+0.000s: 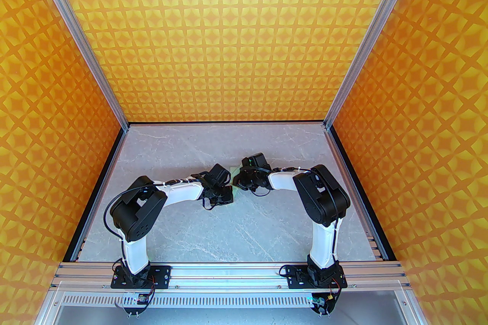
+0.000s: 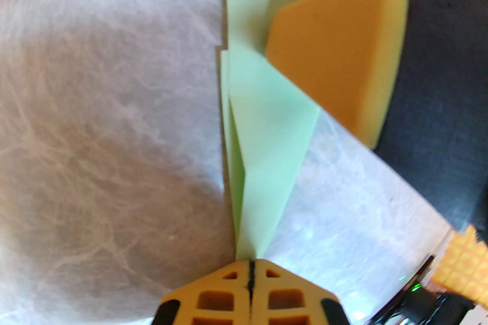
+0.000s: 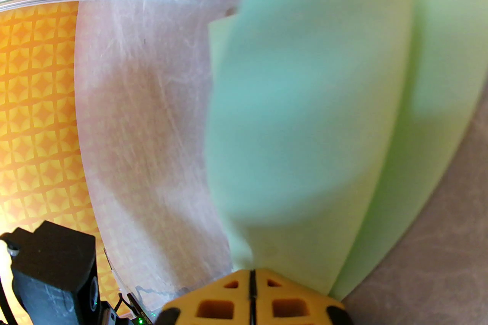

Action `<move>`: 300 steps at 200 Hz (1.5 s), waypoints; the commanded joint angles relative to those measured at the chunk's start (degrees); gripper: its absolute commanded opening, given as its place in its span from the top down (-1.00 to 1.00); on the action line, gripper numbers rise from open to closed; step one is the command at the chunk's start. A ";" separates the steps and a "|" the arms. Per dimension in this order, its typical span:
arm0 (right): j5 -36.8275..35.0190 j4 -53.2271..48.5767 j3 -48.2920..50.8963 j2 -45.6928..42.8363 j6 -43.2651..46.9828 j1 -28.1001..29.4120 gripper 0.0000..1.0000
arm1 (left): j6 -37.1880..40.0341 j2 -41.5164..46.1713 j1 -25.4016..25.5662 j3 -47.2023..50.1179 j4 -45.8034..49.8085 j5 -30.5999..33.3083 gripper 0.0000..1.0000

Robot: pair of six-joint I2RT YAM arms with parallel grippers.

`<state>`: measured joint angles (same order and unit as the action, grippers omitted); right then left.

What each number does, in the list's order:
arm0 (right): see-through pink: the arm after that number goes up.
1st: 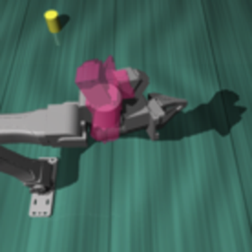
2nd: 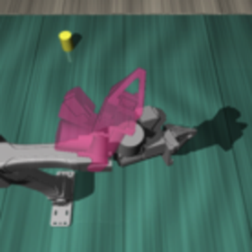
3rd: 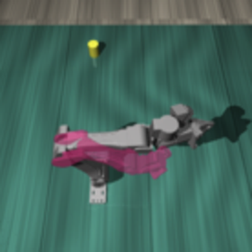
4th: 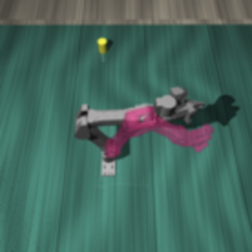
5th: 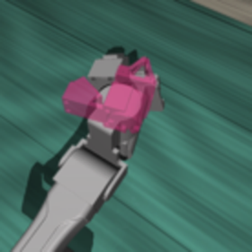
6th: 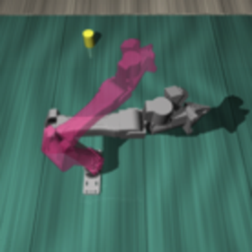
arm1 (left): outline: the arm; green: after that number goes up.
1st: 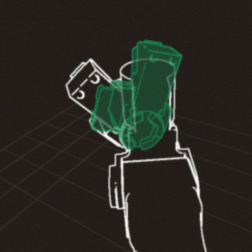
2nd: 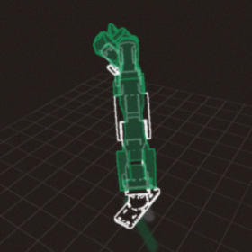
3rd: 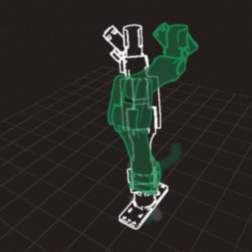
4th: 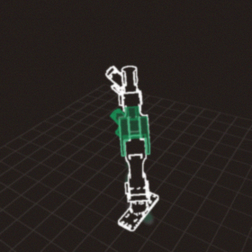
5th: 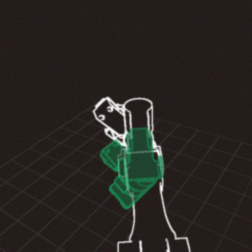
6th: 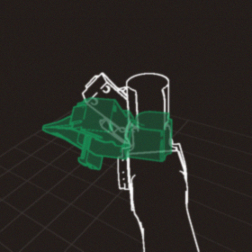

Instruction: Fold a paper plane with a square sheet of paper (fold left side to right side)

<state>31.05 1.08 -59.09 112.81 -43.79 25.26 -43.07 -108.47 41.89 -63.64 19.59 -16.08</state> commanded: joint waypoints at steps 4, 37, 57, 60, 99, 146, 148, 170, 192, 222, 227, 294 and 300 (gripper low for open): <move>-2.01 -1.84 -0.61 -0.31 -0.14 -0.56 0.85 | 5.32 -0.26 -0.44 0.25 11.71 1.66 0.94; -3.59 -2.68 0.15 0.30 -0.36 -0.56 1.00 | 3.83 4.20 -0.58 -0.29 8.87 0.91 0.85; -4.14 -2.33 0.99 0.00 -0.72 -0.56 1.00 | 0.37 7.18 -0.58 0.77 2.73 -1.44 0.82; -4.15 -2.37 1.03 0.02 -0.76 -0.56 1.00 | -0.13 7.40 -0.58 1.00 1.70 -1.84 0.81; -4.41 -2.21 1.55 -0.47 -0.94 -0.56 1.00 | -7.36 5.70 -0.58 3.50 -9.65 -4.23 0.80; -4.22 -1.57 2.39 -0.95 -1.33 -0.56 1.00 | -9.67 0.28 -0.84 3.81 -11.73 -2.41 0.82; -4.24 -1.53 2.42 -0.96 -1.31 -0.56 1.00 | -9.62 0.27 -0.89 3.86 -11.59 -2.21 0.82; -4.07 -1.28 2.71 -1.13 -1.44 -0.56 1.00 | -8.67 -0.08 -1.11 4.19 -8.14 0.12 0.83; -4.03 -1.00 2.95 -1.27 -1.65 -0.51 1.00 | -8.02 -1.49 -1.03 4.71 -5.64 0.61 0.88; -4.33 -1.43 2.45 -1.21 -1.18 -0.56 1.00 | -7.30 -3.93 -0.51 5.79 -2.01 0.61 1.00; -4.47 -1.78 2.25 -1.19 -0.93 -0.60 1.00 | -7.08 -4.45 -0.34 5.75 -1.22 0.61 1.00; -3.97 -3.37 -0.77 1.45 1.06 -4.49 1.00 | -6.41 -5.88 0.12 9.46 0.29 0.36 1.00; -3.92 -3.57 -1.06 1.71 1.44 -4.71 1.00 | -6.48 -5.96 0.12 9.89 0.02 0.17 1.00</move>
<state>30.24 0.60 -58.59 112.27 -44.47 23.29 -50.52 -108.60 41.30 -59.11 9.50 -18.46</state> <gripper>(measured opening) 0.042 0.059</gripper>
